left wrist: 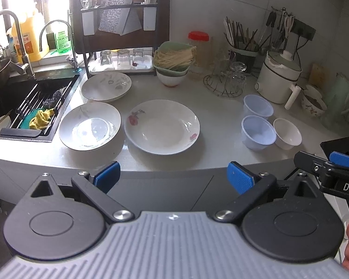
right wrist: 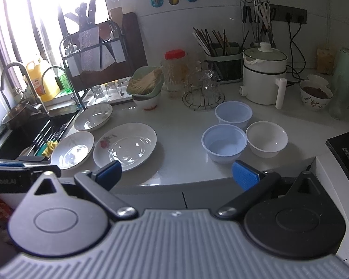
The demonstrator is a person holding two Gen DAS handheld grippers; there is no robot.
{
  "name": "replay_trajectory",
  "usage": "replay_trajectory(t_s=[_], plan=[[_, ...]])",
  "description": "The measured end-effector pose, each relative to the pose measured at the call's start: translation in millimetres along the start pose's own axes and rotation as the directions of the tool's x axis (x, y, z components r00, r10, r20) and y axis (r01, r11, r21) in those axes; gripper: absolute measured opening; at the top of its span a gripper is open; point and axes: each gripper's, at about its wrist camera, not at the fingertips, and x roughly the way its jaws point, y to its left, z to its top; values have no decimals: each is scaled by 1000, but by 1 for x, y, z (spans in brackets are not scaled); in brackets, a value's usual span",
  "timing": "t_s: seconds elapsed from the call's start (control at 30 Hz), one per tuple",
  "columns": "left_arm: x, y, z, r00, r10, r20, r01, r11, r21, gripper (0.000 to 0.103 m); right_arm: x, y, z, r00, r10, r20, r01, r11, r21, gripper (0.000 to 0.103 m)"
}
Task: Organize plates and bowls
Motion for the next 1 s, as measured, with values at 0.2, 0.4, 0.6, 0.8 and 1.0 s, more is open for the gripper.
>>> replay_trajectory(t_s=[0.2, 0.4, 0.6, 0.8, 1.0], plan=[[-1, -1, 1, 1000, -9, 0, 9, 1000, 7, 100, -1, -1, 1, 1000, 0, 0, 0, 1000, 1, 103], [-3, -1, 1, 1000, -11, 5, 11, 1000, 5, 100, -4, 0, 0, 1000, 1, 4, -1, 1000, 2, 103], [-4, -1, 0, 1000, -12, 8, 12, 1000, 1, 100, -6, -2, -2, 1000, -11, 12, 10, 1000, 13, 103], [-7, 0, -2, 1000, -15, 13, 15, 1000, -2, 100, -8, -1, -2, 1000, -11, 11, 11, 1000, 11, 103], [-10, -1, -1, 1000, -17, 20, 17, 1000, -2, 100, -10, 1, -3, 1000, -7, 19, 7, 1000, 0, 103]])
